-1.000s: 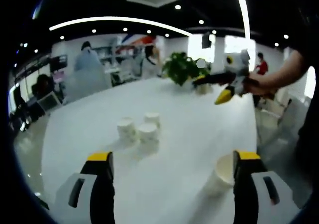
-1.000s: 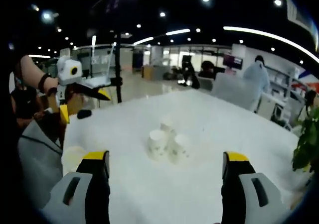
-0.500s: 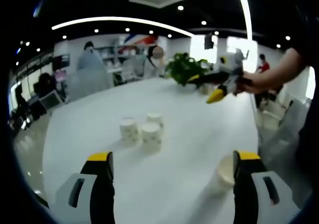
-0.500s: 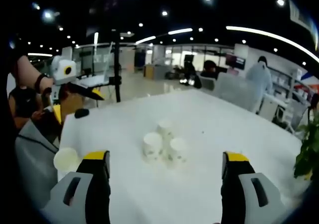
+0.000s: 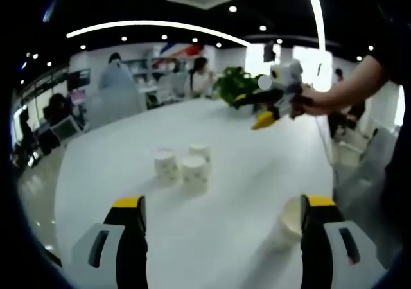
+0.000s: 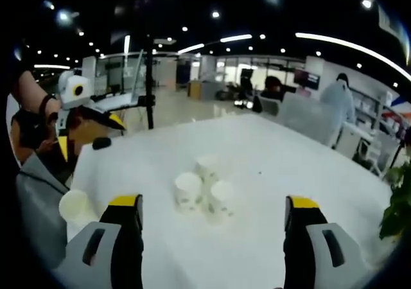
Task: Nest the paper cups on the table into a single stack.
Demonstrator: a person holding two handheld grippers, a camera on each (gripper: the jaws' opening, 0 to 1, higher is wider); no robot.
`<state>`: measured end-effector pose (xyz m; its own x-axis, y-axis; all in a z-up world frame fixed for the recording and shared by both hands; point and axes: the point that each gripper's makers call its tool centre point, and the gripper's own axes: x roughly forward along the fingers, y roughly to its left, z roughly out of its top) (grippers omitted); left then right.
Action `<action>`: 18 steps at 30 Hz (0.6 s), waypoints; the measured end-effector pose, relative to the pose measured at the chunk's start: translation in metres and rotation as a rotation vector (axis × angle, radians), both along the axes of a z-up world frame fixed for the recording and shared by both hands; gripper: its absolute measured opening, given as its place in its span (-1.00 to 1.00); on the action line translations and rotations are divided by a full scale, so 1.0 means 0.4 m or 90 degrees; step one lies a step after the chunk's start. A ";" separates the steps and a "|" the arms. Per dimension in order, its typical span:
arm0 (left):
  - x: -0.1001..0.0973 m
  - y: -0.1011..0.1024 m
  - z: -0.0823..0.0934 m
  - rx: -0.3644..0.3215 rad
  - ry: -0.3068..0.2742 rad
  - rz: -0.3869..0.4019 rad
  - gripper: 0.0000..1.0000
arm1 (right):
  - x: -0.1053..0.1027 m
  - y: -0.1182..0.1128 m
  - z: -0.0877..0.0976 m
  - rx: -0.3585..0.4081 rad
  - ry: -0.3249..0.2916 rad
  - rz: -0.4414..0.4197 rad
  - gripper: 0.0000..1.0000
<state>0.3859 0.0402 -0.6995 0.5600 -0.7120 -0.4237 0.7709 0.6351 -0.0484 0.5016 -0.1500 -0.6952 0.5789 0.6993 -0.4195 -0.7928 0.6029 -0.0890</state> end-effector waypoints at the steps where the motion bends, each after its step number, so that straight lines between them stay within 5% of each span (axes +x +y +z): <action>1: 0.003 0.000 0.001 -0.002 -0.001 0.001 0.97 | 0.003 0.000 -0.002 0.000 0.001 0.000 0.78; 18: 0.008 -0.004 0.001 0.001 -0.001 0.011 0.97 | 0.081 0.039 -0.047 -0.025 0.012 0.028 0.73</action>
